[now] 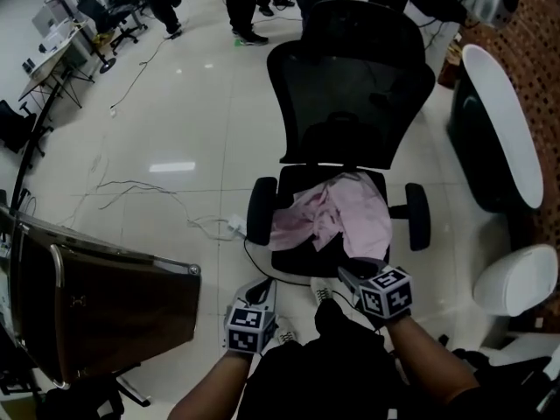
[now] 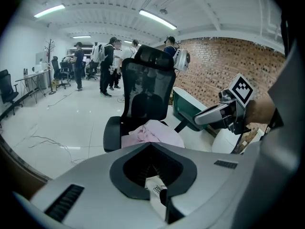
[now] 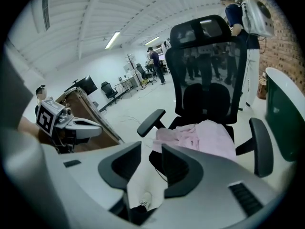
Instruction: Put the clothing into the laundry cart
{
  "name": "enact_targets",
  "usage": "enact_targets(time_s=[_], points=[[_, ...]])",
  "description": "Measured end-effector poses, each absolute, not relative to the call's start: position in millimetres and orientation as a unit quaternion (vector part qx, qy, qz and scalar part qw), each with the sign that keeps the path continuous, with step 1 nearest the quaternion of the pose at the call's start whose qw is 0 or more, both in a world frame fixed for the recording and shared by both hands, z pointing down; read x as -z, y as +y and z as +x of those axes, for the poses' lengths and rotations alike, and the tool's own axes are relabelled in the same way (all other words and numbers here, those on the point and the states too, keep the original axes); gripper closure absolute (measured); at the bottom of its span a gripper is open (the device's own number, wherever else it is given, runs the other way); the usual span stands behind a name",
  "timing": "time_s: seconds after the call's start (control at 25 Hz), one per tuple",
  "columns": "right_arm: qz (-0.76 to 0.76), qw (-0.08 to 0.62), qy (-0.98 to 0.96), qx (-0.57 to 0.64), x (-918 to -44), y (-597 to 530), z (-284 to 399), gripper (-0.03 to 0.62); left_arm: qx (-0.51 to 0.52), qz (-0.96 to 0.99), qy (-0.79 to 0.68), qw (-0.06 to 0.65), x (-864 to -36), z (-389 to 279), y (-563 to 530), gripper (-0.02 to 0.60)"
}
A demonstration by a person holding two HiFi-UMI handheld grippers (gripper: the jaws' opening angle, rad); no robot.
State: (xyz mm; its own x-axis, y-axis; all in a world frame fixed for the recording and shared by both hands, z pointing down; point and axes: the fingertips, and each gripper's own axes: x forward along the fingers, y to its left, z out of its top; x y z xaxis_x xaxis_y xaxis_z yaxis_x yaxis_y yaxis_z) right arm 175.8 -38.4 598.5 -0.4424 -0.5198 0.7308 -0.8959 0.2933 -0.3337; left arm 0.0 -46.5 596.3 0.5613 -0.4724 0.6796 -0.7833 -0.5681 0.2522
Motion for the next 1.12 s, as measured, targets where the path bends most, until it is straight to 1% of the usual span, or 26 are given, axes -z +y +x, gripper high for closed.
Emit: enact_targets(time_s=[0.52, 0.6, 0.68, 0.76, 0.88, 1.12], points=[[0.405, 0.301, -0.780, -0.370, -664.7, -103.4, 204.4, 0.434, -0.296, 0.800, -0.415, 0.317, -641.8, 23.0, -69.7, 0.581], [0.394, 0.305, -0.785, -0.369, -673.9, -111.7, 205.2, 0.414, -0.296, 0.794, -0.422, 0.322, -648.2, 26.9, -74.9, 0.581], [0.382, 0.309, -0.792, -0.361, -681.8, -122.3, 205.8, 0.410, -0.296, 0.790, -0.430, 0.323, -654.9, 30.6, -82.9, 0.581], [0.370, 0.317, -0.799, -0.352, -689.2, -128.9, 206.0, 0.384, -0.298, 0.784, -0.436, 0.326, -659.8, 33.9, -87.9, 0.581], [0.346, 0.334, -0.808, -0.340, -702.7, -135.7, 202.6, 0.363, -0.299, 0.773, -0.447, 0.336, -667.1, 35.7, -93.0, 0.581], [0.310, 0.369, -0.815, -0.323, -737.5, -158.0, 192.4, 0.273, -0.287, 0.755, -0.471, 0.355, -690.2, 35.4, -110.0, 0.581]])
